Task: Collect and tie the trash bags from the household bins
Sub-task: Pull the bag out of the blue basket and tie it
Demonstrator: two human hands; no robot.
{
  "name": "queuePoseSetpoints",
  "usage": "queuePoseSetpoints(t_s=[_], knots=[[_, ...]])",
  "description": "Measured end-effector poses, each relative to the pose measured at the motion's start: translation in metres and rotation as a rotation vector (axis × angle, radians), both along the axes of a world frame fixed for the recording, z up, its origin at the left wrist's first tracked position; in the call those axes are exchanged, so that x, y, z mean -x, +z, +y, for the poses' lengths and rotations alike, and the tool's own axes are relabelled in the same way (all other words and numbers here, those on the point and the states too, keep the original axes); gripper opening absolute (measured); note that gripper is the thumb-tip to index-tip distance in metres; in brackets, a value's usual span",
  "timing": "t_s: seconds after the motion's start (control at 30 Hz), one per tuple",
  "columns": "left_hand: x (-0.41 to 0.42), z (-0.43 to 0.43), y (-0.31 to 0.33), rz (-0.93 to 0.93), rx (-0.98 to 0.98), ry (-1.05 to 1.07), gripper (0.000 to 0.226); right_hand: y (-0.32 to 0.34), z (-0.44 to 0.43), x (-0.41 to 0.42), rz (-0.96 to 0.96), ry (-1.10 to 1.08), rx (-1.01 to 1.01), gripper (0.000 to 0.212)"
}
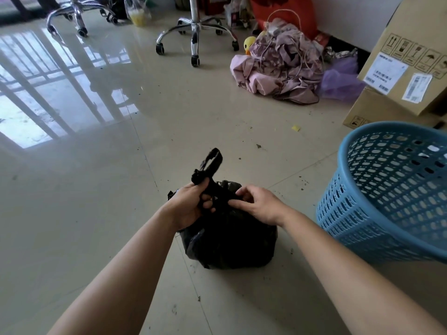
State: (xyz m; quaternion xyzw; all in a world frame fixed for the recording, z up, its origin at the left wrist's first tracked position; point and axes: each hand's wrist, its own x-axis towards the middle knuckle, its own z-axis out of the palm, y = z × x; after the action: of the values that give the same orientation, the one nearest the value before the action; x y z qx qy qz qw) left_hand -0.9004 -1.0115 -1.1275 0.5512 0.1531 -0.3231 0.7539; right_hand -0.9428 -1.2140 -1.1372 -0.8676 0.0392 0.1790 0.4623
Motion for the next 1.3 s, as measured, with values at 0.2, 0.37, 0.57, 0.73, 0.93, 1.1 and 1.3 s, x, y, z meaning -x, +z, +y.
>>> queuePoseSetpoints(t_s=[0.2, 0.37, 0.57, 0.73, 0.93, 1.1, 1.3], knots=[[-0.003, 0.003, 0.005, -0.013, 0.169, -0.091, 0.033, -0.003, -0.006, 0.008, 0.038, -0.254, -0.515, 0.022], [0.001, 0.012, 0.011, -0.157, 0.063, -0.358, 0.020, 0.007, 0.003, 0.002, 0.025, -0.180, -0.573, 0.025], [0.003, 0.018, 0.014, -0.141, -0.042, -0.382, 0.040, 0.018, 0.005, 0.000, 0.070, -0.019, -0.390, 0.019], [0.003, 0.012, 0.014, -0.074, 0.013, -0.318, 0.022, 0.023, -0.011, 0.001, 0.176, -0.053, -0.437, 0.032], [0.004, 0.013, 0.020, -0.093, 0.056, -0.388, 0.035, 0.029, -0.039, -0.009, 0.244, -0.338, -0.634, 0.080], [0.007, 0.003, 0.027, -0.097, 0.076, -0.535, 0.041, 0.054, -0.003, -0.020, 0.074, -0.287, -0.655, 0.058], [0.007, 0.008, 0.026, -0.081, 0.312, -0.330, 0.040, 0.074, 0.012, -0.033, -0.261, -0.516, -0.775, 0.016]])
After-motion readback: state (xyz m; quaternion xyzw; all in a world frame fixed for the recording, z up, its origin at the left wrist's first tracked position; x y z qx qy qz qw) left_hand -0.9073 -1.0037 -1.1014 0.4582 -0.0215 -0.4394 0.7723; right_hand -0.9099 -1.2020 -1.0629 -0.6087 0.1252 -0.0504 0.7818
